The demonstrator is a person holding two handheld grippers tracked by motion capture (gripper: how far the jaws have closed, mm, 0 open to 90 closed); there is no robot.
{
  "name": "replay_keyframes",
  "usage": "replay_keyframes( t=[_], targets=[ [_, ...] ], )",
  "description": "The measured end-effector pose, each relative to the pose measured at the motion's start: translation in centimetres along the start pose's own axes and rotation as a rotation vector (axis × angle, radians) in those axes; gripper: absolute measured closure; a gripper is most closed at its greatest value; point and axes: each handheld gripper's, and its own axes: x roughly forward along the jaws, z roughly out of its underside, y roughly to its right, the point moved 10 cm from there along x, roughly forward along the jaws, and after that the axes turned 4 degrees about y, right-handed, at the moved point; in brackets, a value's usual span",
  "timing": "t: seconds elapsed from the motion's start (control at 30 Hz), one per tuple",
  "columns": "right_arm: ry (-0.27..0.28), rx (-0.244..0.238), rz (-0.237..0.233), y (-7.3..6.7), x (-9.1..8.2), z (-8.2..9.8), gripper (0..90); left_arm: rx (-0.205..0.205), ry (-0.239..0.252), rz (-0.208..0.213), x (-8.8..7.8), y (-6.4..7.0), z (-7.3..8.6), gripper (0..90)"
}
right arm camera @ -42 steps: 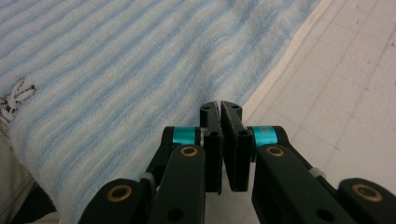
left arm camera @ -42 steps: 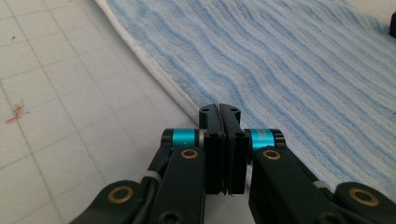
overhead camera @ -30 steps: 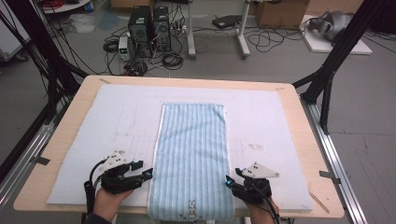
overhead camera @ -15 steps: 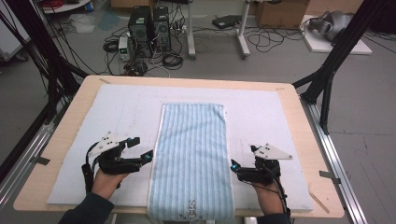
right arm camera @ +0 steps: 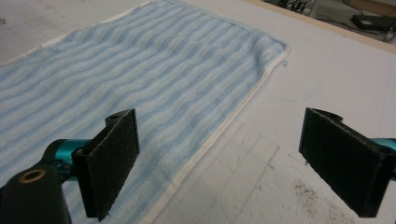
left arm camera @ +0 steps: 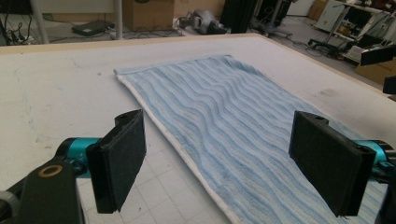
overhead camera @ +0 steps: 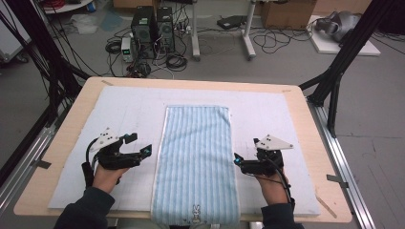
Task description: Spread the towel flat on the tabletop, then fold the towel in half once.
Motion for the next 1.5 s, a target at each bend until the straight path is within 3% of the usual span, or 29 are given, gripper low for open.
replay_keyframes(
  t=[0.17,0.43,0.6,0.77,0.87,0.9,1.07,1.2,1.33,1.4,1.5],
  targets=[
    [-0.005,0.004,-0.006,0.1,0.1,0.0,11.4,0.04,-0.007,0.025,0.3,0.2,-1.6,18.9],
    [-0.006,0.005,-0.009,0.3,0.4,-0.5,11.4,0.049,-0.027,0.032,1.0,-0.1,-2.6,18.5],
    [-0.002,0.027,-0.012,0.8,0.7,-0.8,11.4,0.023,-0.025,0.052,1.6,-0.3,-2.8,18.4],
    [-0.019,0.043,-0.023,1.5,1.6,-1.4,11.5,0.012,-0.051,0.024,2.8,-1.2,-2.9,18.7],
    [-0.037,0.052,-0.031,2.2,2.4,-1.8,11.6,0.0,-0.075,-0.037,3.8,-2.4,-2.8,23.7],
    [-0.048,0.058,-0.032,2.4,2.7,-1.8,11.6,-0.017,-0.079,-0.039,4.3,-2.7,-2.7,25.5],
    [-0.08,0.076,-0.019,3.0,3.8,-1.9,13.7,-0.013,-0.11,-0.044,6.2,-3.5,-2.3,29.1],
    [-0.086,0.068,-0.039,2.8,4.5,-2.0,16.6,-0.068,-0.149,-0.065,7.8,-4.5,-1.2,30.6],
    [-0.102,0.057,-0.048,2.6,4.7,-1.7,19.6,-0.104,-0.14,-0.067,9.4,-4.9,-1.2,32.2],
    [-0.096,0.067,-0.053,2.8,4.6,-1.8,20.3,-0.089,-0.186,-0.093,10.2,-5.3,-0.4,32.8],
    [-0.085,0.089,-0.049,3.1,4.5,-1.8,20.2,-0.091,-0.199,-0.117,11.1,-5.9,0.4,32.9]
  ],
)
